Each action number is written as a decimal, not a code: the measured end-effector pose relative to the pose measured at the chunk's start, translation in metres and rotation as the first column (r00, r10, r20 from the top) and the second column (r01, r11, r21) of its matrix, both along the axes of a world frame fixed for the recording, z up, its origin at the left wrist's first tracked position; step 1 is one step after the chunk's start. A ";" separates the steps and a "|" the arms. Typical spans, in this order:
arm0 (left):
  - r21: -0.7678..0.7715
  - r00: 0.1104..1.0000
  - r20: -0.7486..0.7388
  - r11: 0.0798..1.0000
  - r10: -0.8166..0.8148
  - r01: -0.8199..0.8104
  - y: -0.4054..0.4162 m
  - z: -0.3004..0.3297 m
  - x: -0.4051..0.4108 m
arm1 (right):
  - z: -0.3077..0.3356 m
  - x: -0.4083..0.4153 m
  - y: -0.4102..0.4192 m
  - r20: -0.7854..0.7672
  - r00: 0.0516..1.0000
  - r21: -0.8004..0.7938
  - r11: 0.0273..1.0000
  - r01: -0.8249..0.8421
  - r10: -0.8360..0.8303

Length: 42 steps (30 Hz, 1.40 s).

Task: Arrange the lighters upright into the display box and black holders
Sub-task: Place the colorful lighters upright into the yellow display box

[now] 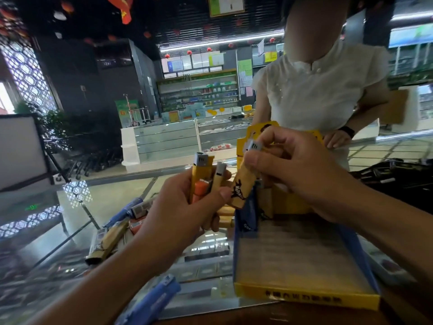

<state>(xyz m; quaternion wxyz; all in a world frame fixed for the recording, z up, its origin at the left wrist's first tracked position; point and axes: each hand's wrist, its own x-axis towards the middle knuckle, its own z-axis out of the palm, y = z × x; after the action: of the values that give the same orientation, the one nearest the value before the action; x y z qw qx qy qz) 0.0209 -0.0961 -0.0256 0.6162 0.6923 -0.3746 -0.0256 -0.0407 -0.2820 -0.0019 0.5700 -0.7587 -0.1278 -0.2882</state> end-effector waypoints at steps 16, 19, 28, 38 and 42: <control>0.073 1.000 0.007 0.997 0.022 -0.022 -0.002 -0.005 0.011 | 0.000 0.006 -0.019 -0.070 0.997 -0.081 0.997 -0.017 0.011; 0.128 0.996 0.051 0.989 0.067 -0.073 -0.001 -0.006 0.017 | 0.007 0.003 -0.032 -0.099 0.992 -0.193 0.980 0.054 -0.074; 0.318 0.987 0.162 0.946 0.009 -0.061 -0.004 -0.013 0.013 | 0.007 -0.004 -0.041 -0.044 0.975 -0.620 0.771 0.145 -0.219; 0.342 0.985 0.169 0.939 -0.028 -0.031 -0.005 -0.014 0.014 | 0.002 -0.002 -0.035 0.078 0.952 -0.836 0.501 0.225 -0.298; 0.355 0.985 0.170 0.934 -0.018 -0.044 -0.004 -0.015 0.015 | 0.001 -0.004 -0.033 0.098 0.951 -0.822 0.514 0.243 -0.292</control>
<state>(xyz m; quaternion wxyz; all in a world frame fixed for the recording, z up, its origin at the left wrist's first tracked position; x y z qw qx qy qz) 0.0359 -0.0997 -0.0405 0.4459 0.7949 -0.4105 -0.0300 -0.0448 -0.3147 -0.0008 0.0996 -0.9540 -0.1142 -0.2586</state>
